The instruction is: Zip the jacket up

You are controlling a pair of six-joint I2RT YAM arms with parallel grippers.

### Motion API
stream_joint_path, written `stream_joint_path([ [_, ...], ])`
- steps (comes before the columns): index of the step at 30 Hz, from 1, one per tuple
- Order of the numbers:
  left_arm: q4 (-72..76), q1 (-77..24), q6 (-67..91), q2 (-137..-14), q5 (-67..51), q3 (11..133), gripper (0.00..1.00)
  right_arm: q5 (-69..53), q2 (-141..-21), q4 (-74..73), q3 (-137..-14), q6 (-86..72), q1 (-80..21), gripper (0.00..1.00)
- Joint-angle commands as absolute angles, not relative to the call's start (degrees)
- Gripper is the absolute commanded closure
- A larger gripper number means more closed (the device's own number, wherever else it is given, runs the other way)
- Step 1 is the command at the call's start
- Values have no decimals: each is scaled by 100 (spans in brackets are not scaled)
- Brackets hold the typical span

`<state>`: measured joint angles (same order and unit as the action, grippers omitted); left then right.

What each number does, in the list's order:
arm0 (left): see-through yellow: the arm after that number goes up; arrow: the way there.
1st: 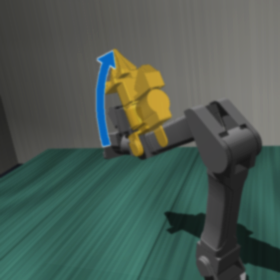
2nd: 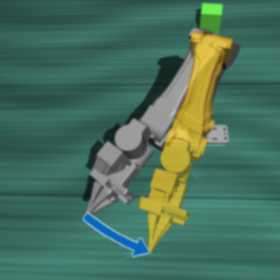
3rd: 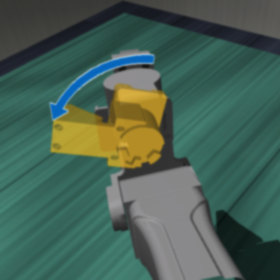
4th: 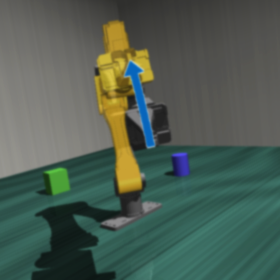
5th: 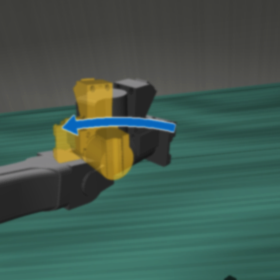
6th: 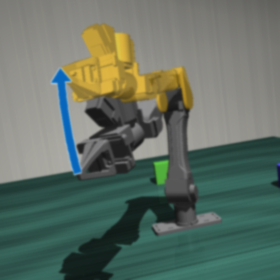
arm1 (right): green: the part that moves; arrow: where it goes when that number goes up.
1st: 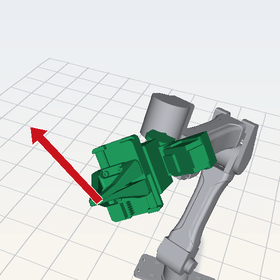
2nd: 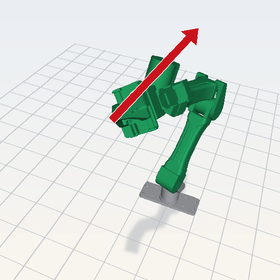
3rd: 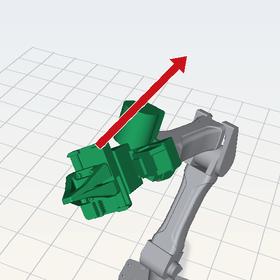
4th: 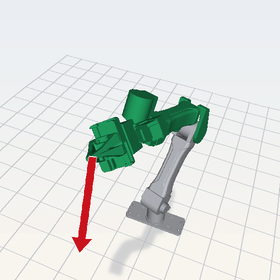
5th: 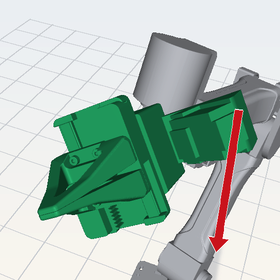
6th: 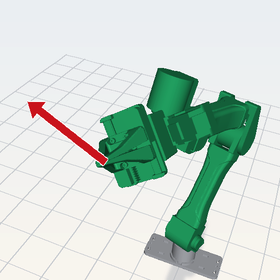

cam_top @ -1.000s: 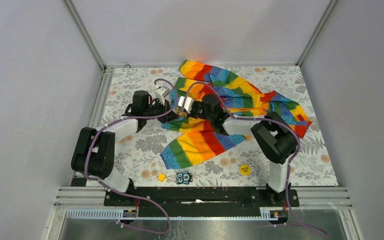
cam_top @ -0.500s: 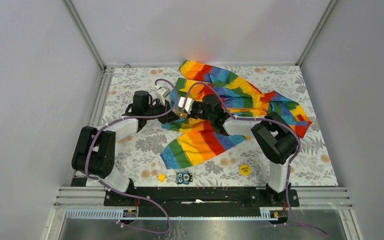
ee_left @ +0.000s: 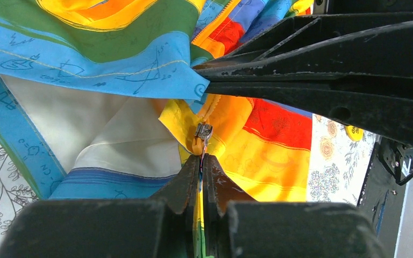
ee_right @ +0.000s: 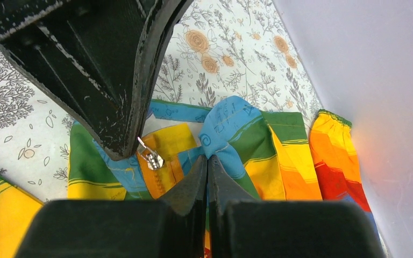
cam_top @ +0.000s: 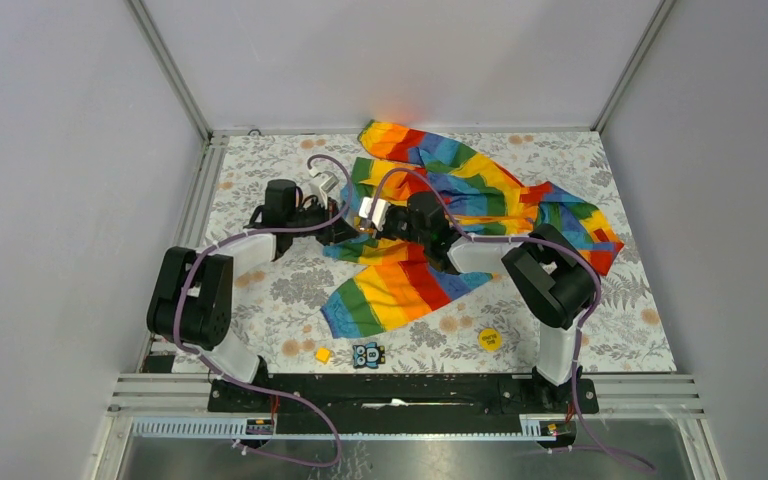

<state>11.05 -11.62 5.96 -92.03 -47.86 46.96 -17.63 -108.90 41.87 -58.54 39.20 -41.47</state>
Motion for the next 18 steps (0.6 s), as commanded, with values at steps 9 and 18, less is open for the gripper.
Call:
stream_joint_path([
  [9, 1397, -1125, 652, -9302, -5182, 4957, 100, -1828, -10612, 4492, -5889, 4115, -4198, 100],
  [18, 1384, -1092, 642, -9285, -5141, 4956, 100, -1649, -10601, 4480, -5827, 4279, -4195, 100],
])
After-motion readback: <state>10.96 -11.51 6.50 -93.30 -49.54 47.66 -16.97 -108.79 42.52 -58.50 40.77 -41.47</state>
